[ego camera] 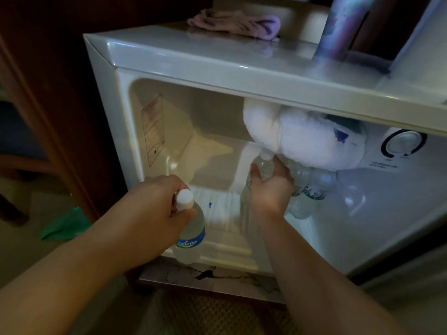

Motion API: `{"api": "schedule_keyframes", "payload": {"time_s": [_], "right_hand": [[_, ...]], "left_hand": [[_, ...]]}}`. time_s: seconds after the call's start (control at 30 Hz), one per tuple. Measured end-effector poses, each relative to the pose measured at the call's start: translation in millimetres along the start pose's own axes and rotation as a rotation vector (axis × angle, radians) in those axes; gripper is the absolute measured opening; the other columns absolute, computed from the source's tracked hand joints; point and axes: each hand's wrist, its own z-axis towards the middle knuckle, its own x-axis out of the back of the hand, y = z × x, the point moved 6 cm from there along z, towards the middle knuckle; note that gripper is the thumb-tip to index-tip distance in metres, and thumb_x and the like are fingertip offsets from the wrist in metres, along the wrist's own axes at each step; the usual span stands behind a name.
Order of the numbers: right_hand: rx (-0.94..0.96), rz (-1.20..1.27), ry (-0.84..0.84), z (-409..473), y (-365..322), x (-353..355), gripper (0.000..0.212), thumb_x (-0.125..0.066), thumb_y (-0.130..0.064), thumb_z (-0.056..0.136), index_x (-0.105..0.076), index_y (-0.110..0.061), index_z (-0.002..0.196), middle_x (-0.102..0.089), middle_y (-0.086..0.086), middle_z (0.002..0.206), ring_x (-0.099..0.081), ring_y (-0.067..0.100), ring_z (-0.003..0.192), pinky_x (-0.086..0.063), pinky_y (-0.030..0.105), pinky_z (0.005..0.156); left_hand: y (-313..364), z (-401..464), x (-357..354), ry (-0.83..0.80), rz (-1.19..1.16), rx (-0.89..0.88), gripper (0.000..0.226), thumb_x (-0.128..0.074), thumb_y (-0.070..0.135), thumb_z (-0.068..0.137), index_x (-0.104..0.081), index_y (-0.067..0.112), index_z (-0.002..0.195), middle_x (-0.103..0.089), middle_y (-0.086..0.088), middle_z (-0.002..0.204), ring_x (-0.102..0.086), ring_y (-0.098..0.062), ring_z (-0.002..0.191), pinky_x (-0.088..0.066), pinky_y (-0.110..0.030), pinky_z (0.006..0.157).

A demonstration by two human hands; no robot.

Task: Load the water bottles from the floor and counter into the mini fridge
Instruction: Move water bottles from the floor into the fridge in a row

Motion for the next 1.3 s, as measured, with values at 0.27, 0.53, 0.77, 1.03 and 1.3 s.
{"api": "schedule_keyframes", "payload": {"time_s": [0.27,0.53,0.77,1.03,1.3], "right_hand": [[-0.252,0.196,-0.075,-28,37,-33,0.045,-0.076,-0.034,0.082,-0.060,-0.022,0.122,-0.067,-0.004,0.107,-0.067,0.017,0.097,-0.057,0.037,0.090],[-0.269,0.096,-0.103,-33,56,-39,0.052,-0.077,-0.025,0.087,-0.056,-0.015,0.134,-0.069,0.008,0.114,-0.066,0.029,0.105,-0.055,0.041,0.090],[-0.291,0.102,-0.054,-33,69,-31,0.056,-0.078,-0.032,0.084,-0.057,-0.017,0.134,-0.066,0.007,0.121,-0.064,0.028,0.108,-0.055,0.046,0.094],[-0.208,0.083,-0.001,-32,76,-21,0.062,-0.085,-0.022,0.082,-0.055,-0.005,0.134,-0.063,0.013,0.125,-0.061,0.033,0.115,-0.051,0.043,0.098],[-0.184,0.099,-0.079,-46,72,-7,0.049,-0.085,-0.026,0.080,-0.048,-0.021,0.111,-0.053,0.002,0.114,-0.063,0.024,0.096,-0.057,0.044,0.081]], "left_hand": [[3,5,3,0.028,0.014,0.015,0.014,-0.067,0.044,0.093,-0.056,0.040,0.101,-0.059,0.015,0.093,-0.059,-0.004,0.082,-0.042,-0.016,0.061],[11,9,1,0.069,0.004,0.032,0.014,-0.069,0.043,0.093,-0.058,0.038,0.100,-0.060,0.013,0.090,-0.057,-0.005,0.078,-0.037,-0.018,0.060],[10,16,-4,0.077,0.005,0.029,0.014,-0.070,0.041,0.092,-0.060,0.036,0.100,-0.061,0.012,0.088,-0.059,-0.005,0.077,-0.038,-0.017,0.059],[9,31,-17,0.090,0.026,0.030,0.014,-0.070,0.040,0.093,-0.060,0.035,0.102,-0.060,0.012,0.088,-0.057,-0.006,0.083,-0.040,-0.023,0.064],[8,53,-41,0.084,0.093,0.023,0.016,-0.067,0.044,0.095,-0.059,0.037,0.107,-0.059,0.012,0.091,-0.054,-0.002,0.078,-0.034,-0.018,0.060]]}}
